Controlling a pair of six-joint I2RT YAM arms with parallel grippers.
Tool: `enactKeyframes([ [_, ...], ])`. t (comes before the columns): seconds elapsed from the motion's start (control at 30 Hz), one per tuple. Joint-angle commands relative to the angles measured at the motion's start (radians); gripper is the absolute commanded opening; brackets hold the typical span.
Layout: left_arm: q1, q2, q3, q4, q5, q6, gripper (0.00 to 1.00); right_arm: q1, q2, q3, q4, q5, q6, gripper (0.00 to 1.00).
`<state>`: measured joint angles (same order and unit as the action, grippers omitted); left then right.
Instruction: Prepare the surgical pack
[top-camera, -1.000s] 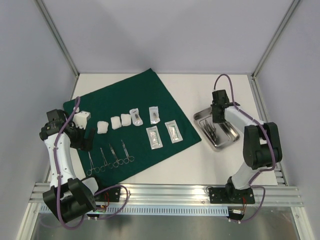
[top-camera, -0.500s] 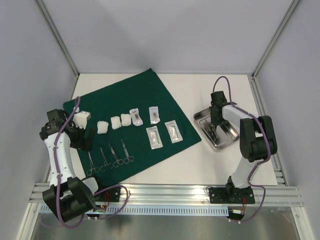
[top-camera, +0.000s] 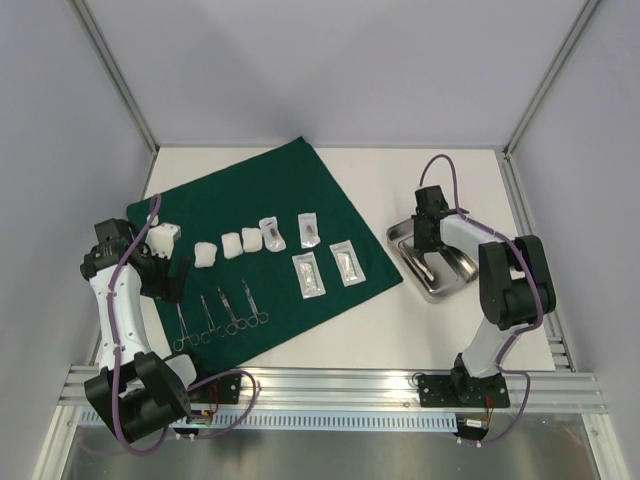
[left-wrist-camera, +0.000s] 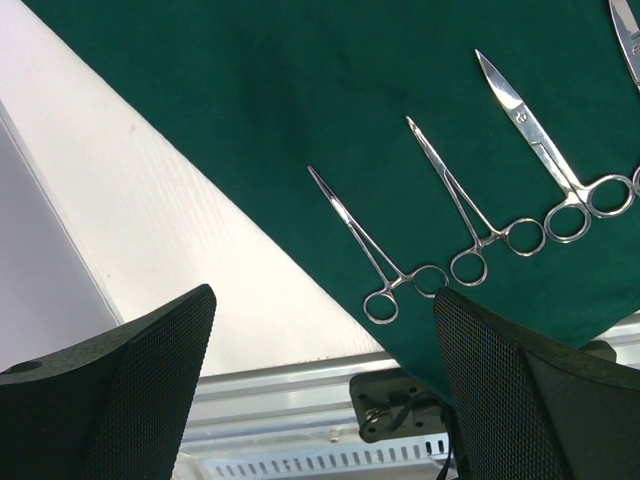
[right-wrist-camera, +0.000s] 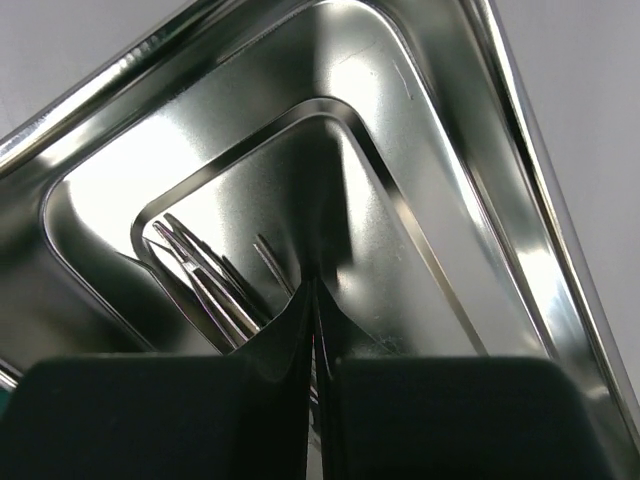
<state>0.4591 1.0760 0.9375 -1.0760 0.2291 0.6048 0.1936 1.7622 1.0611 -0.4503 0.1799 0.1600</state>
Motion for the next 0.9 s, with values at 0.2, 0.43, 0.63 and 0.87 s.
enactKeyframes([
  [0.2,0.006,-0.001,-0.008,0.011,-0.017,0.003,0.99,0.006,-0.082,0.032,-0.07,0.059,0.053,0.01],
  [0.43,0.006,0.027,-0.025,0.016,-0.077,-0.013,1.0,0.105,-0.277,0.134,-0.198,0.222,0.09,0.11],
  [0.63,0.006,0.032,-0.052,0.014,-0.09,-0.017,0.99,0.452,-0.351,0.142,-0.174,0.233,0.177,0.29],
  [0.87,0.006,-0.036,-0.101,-0.002,-0.086,0.01,1.0,0.863,-0.083,0.325,-0.114,0.136,0.158,0.36],
])
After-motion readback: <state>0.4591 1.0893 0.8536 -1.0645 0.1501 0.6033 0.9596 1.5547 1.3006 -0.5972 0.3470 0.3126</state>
